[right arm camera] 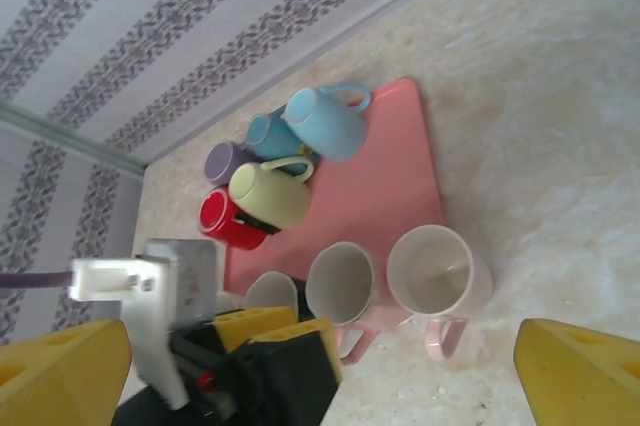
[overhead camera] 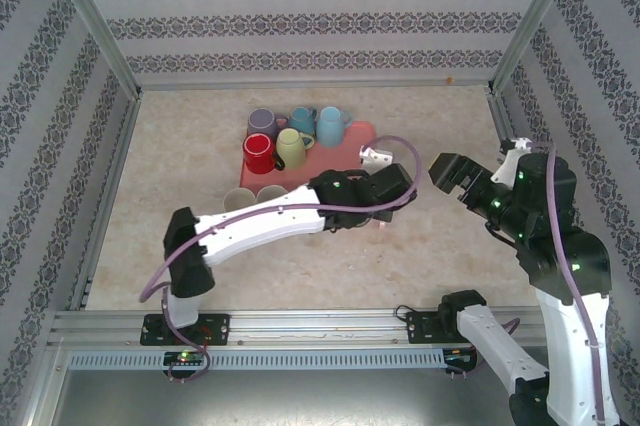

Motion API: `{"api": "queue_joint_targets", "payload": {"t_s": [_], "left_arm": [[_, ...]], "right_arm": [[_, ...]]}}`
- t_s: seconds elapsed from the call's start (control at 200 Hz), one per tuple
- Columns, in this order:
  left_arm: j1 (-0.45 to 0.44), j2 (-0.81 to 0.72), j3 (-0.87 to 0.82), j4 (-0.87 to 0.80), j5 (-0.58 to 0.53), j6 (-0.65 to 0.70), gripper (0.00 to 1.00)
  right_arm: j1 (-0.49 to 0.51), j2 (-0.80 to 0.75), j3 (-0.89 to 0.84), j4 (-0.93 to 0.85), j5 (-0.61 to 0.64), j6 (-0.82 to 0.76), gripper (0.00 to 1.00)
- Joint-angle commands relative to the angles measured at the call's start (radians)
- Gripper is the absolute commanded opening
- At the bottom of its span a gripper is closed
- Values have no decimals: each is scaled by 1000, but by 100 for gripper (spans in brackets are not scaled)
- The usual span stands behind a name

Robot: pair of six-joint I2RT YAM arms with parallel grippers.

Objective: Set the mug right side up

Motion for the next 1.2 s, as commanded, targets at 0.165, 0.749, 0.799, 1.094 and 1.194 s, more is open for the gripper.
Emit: {"api": "queue_joint_targets", "payload": {"t_s": [0.165,0.749,0.799,1.094,1.194], "left_arm": [[143,-292,-207,-103,156,129,46],[594,-691,-344,-297,413,199,46],[602,-698,-340,-302,445,212,46],[630,-698,-324,-328,531,272,46],[632,-687,-329,-340,533,287,46]], "right_arm": [[90,119,-23,94,-74,-80,98],[338,944,411,228,188,-583,98],[324,1079,556,143,226,-623,98],[236,1622,1186,103,6,-585,98],[235,1782,1371,99,-23,-543,98]]}}
